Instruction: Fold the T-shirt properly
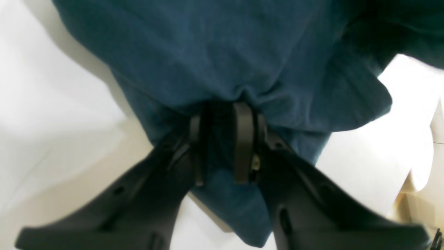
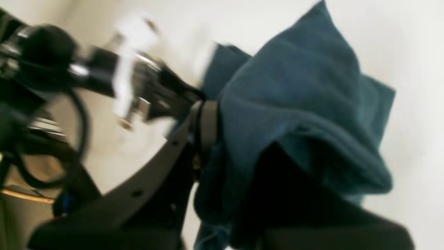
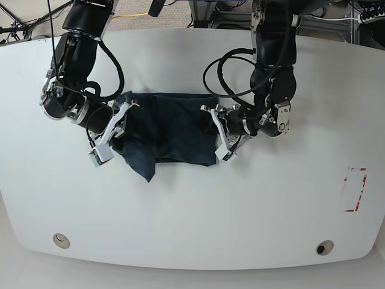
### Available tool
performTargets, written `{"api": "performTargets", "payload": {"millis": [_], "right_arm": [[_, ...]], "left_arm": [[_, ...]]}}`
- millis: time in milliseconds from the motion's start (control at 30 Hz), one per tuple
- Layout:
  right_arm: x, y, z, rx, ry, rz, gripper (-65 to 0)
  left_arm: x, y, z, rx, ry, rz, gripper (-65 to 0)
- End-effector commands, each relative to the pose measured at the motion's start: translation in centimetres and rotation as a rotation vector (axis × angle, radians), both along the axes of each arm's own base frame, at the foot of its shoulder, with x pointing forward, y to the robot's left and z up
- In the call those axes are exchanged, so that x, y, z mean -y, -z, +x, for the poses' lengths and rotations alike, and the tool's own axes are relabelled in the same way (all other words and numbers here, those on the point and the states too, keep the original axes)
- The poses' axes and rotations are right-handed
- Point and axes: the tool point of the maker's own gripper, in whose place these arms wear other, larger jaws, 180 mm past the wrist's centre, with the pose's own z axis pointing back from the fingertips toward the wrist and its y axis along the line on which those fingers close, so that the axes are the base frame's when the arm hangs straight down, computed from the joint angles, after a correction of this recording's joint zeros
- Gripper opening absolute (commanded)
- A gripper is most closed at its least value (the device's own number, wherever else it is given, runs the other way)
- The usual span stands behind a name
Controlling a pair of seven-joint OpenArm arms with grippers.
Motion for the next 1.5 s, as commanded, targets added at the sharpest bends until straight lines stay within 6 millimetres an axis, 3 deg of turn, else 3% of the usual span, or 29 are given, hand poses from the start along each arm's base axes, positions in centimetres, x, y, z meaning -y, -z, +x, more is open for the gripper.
{"api": "performTargets", "payload": {"millis": [0, 67, 233, 567, 667, 767, 933, 1033, 1133, 1333, 1467], "right_arm": [[-0.9, -1.3, 0.5, 0.044, -0.004, 0.051, -65.0], [-2.3, -1.1, 0.4, 0.034, -0.028, 0.076, -65.0], [-3.6, 0.2, 0.6, -0.001, -0.024, 0.061, -65.0], [-5.2, 0.0, 1.4, 0.009, -0.033, 0.111, -64.7], [-5.2, 0.7, 2.0, -0.019, -0.026, 0.131, -58.7], [-5.2, 1.1, 2.5, -0.029, -0.012, 0.159, -46.0], [-5.1, 1.3, 2.7, -0.028, -0.001, 0.175, -16.6], [-5.1, 1.3, 2.7, -0.028, -0.001, 0.174, -4.4], [-5.0, 1.3, 2.6, -0.028, 0.0, 0.171, -3.2], [-2.8, 0.4, 1.8, 0.026, 0.005, 0.086, -4.4], [-1.4, 0.8, 1.1, 0.024, 0.002, 0.027, -4.4]], "left_arm": [[-0.1, 0.2, -0.1, -0.01, 0.013, 0.032, -54.9], [-0.1, 0.2, -0.1, -0.012, 0.014, 0.033, -54.9], [-0.1, 0.1, -0.1, -0.009, 0.013, 0.032, -54.9], [-0.2, 0.2, 0.0, -0.011, 0.009, 0.031, -54.9], [-0.2, 0.2, 0.0, -0.01, 0.008, 0.03, -54.9], [-0.2, 0.2, 0.0, -0.01, 0.009, 0.031, -54.9], [-0.2, 0.1, 0.0, -0.008, 0.009, 0.032, -54.9], [-0.3, 0.2, 0.0, -0.008, 0.009, 0.034, -54.9], [-0.3, 0.0, 0.2, -0.004, 0.011, 0.03, -54.9], [0.2, -0.7, 0.4, 0.028, 0.033, 0.011, -54.7], [0.8, -3.0, 1.7, 0.107, -0.01, -0.136, -54.7]]}}
